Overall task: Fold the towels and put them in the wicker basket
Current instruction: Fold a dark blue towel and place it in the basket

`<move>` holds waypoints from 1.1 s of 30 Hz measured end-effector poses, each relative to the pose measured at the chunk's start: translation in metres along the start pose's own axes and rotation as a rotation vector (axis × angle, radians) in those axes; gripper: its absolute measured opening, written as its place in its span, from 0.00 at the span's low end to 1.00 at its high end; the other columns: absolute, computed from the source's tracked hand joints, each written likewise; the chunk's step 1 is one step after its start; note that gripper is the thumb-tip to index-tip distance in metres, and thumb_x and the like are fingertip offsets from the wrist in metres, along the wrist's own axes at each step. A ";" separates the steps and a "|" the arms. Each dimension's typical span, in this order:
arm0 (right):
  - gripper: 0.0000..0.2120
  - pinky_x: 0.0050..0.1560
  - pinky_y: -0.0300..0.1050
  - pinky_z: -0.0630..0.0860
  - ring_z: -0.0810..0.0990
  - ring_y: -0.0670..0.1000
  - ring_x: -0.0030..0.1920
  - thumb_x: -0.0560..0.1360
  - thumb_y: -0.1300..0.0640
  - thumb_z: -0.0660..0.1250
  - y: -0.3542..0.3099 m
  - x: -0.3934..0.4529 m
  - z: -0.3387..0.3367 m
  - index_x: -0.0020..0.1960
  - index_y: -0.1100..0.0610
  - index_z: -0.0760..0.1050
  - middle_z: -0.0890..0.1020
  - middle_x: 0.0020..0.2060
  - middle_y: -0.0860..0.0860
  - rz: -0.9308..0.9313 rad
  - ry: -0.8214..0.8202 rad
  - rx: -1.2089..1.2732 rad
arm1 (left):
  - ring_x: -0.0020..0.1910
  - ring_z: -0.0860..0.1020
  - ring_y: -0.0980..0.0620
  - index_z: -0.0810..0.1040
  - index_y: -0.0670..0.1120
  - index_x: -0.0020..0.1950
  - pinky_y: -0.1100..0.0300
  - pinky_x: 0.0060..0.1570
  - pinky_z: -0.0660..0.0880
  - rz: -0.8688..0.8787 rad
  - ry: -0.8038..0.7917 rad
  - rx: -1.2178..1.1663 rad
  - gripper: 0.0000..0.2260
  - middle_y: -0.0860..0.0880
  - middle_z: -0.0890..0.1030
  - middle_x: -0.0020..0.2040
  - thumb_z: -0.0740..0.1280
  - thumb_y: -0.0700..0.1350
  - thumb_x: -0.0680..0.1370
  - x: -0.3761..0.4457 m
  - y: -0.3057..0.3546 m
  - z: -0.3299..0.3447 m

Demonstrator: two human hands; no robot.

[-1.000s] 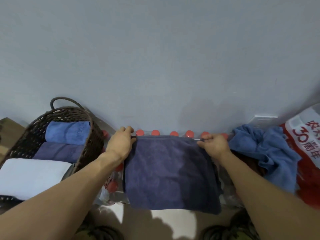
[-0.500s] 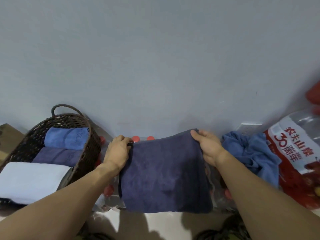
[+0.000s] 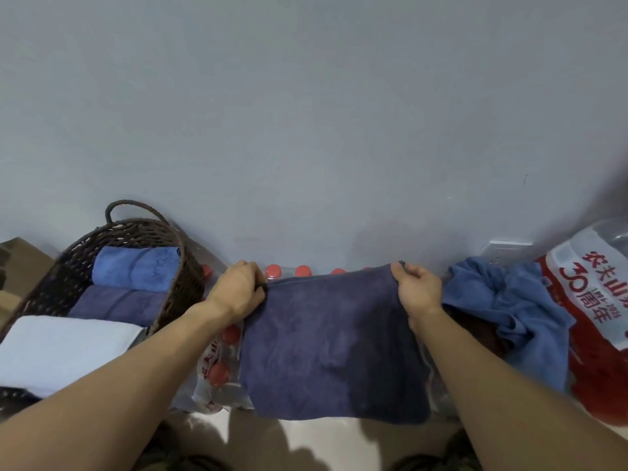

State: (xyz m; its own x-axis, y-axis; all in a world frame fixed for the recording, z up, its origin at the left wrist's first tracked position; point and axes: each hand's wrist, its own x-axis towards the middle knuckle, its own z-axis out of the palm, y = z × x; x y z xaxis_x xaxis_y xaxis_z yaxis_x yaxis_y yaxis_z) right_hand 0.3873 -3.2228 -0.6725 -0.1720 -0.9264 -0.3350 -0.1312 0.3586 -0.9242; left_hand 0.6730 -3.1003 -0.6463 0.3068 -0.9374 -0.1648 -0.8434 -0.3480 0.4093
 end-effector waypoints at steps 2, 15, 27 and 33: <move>0.08 0.51 0.43 0.74 0.80 0.54 0.46 0.77 0.55 0.69 0.003 0.003 0.003 0.53 0.60 0.79 0.83 0.46 0.56 -0.057 0.042 -0.164 | 0.48 0.79 0.42 0.76 0.46 0.48 0.56 0.47 0.76 -0.030 -0.023 -0.018 0.07 0.45 0.82 0.46 0.68 0.39 0.71 0.004 0.004 -0.003; 0.18 0.45 0.52 0.71 0.77 0.67 0.54 0.79 0.49 0.64 -0.003 0.008 -0.001 0.54 0.66 0.72 0.78 0.54 0.67 -0.281 0.217 -0.884 | 0.29 0.72 0.52 0.70 0.47 0.34 0.61 0.29 0.68 -0.508 0.046 -0.849 0.17 0.49 0.76 0.32 0.73 0.54 0.74 0.023 0.008 0.020; 0.19 0.67 0.49 0.70 0.73 0.51 0.62 0.79 0.51 0.65 -0.021 -0.066 0.137 0.69 0.51 0.72 0.72 0.59 0.51 -0.600 -0.687 -0.720 | 0.25 0.76 0.56 0.79 0.44 0.39 0.66 0.24 0.70 -0.529 0.009 -1.111 0.09 0.50 0.80 0.30 0.69 0.45 0.78 -0.004 0.016 0.016; 0.04 0.59 0.49 0.76 0.78 0.54 0.53 0.77 0.53 0.69 -0.021 -0.058 0.157 0.50 0.52 0.80 0.74 0.55 0.52 -0.525 -0.659 -0.881 | 0.40 0.80 0.46 0.81 0.40 0.47 0.49 0.46 0.79 -0.522 0.011 -1.043 0.04 0.39 0.84 0.44 0.71 0.40 0.76 -0.033 0.018 0.016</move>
State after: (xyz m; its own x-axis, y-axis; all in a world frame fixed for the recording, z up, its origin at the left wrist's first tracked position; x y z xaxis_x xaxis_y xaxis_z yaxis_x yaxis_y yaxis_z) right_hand 0.5534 -3.1948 -0.6622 0.5960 -0.7713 -0.2234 -0.6971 -0.3589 -0.6207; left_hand 0.6404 -3.0757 -0.6473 0.5180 -0.6750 -0.5254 0.1568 -0.5289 0.8341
